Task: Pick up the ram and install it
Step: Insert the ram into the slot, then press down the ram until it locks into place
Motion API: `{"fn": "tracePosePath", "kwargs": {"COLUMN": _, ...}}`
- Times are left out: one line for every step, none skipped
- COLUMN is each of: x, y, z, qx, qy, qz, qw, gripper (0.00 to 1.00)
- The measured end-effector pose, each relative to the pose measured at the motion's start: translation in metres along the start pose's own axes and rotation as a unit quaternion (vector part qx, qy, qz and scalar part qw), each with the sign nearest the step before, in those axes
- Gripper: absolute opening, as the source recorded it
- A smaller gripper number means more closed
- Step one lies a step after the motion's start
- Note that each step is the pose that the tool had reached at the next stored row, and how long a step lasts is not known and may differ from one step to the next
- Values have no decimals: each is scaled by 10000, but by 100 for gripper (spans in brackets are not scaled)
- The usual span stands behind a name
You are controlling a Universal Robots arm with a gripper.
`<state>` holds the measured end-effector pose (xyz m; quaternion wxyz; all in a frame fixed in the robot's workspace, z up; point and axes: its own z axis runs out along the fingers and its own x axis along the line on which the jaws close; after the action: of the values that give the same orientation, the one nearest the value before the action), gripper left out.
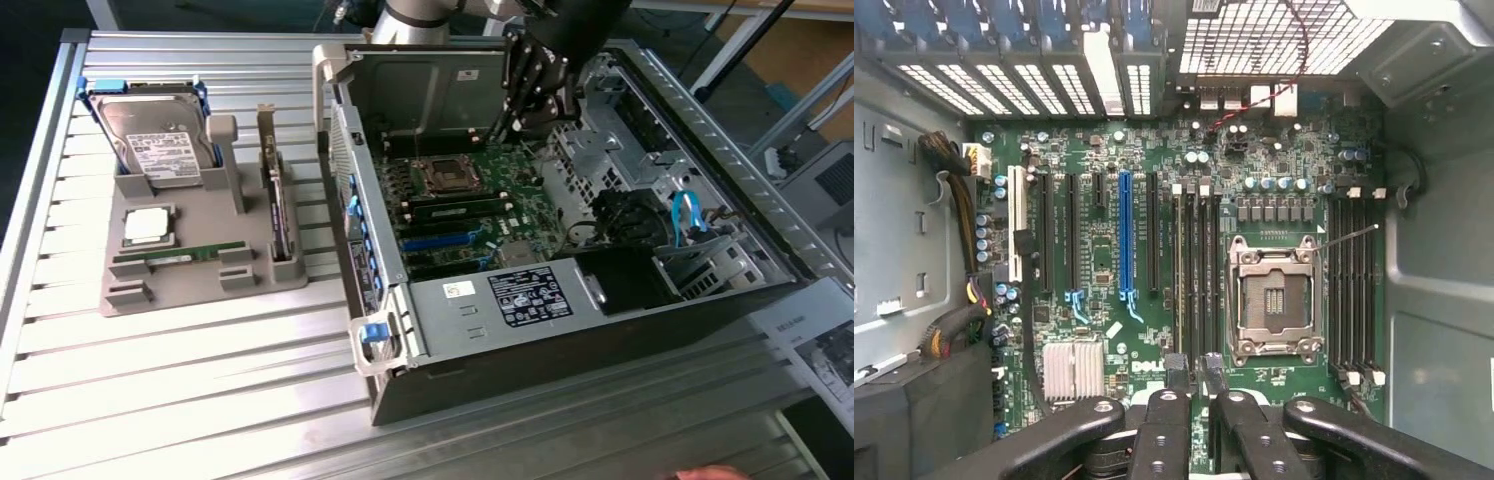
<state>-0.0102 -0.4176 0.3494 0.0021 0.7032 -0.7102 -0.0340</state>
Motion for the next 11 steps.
{"fn": "tracePosePath", "kwargs": {"x": 0, "y": 0, "z": 0, "qx": 0, "qy": 0, "qz": 0, "qw": 10000, "gripper": 19}}
{"fn": "tracePosePath", "kwargs": {"x": 0, "y": 0, "z": -1, "qx": 0, "qy": 1, "qz": 0, "qw": 10000, "gripper": 19}}
{"fn": "tracePosePath", "kwargs": {"x": 0, "y": 0, "z": -1, "qx": 0, "qy": 1, "qz": 0, "qw": 10000, "gripper": 19}}
{"fn": "tracePosePath", "kwargs": {"x": 0, "y": 0, "z": -1, "qx": 0, "qy": 1, "qz": 0, "qw": 10000, "gripper": 19}}
{"fn": "tracePosePath", "kwargs": {"x": 0, "y": 0, "z": -1, "qx": 0, "qy": 1, "qz": 0, "qw": 10000, "gripper": 19}}
{"fn": "tracePosePath", "kwargs": {"x": 0, "y": 0, "z": -1, "qx": 0, "qy": 1, "qz": 0, "qw": 10000, "gripper": 19}}
{"fn": "tracePosePath", "kwargs": {"x": 0, "y": 0, "z": -1, "qx": 0, "qy": 1, "qz": 0, "qw": 10000, "gripper": 19}}
{"fn": "tracePosePath", "kwargs": {"x": 0, "y": 0, "z": -1, "qx": 0, "qy": 1, "qz": 0, "qw": 10000, "gripper": 19}}
{"fn": "tracePosePath", "kwargs": {"x": 0, "y": 0, "z": -1, "qx": 0, "qy": 1, "qz": 0, "qw": 10000, "gripper": 19}}
{"fn": "tracePosePath", "kwargs": {"x": 0, "y": 0, "z": -1, "qx": 0, "qy": 1, "qz": 0, "qw": 10000, "gripper": 19}}
{"fn": "tracePosePath", "kwargs": {"x": 0, "y": 0, "z": -1, "qx": 0, "qy": 1, "qz": 0, "qw": 10000, "gripper": 19}}
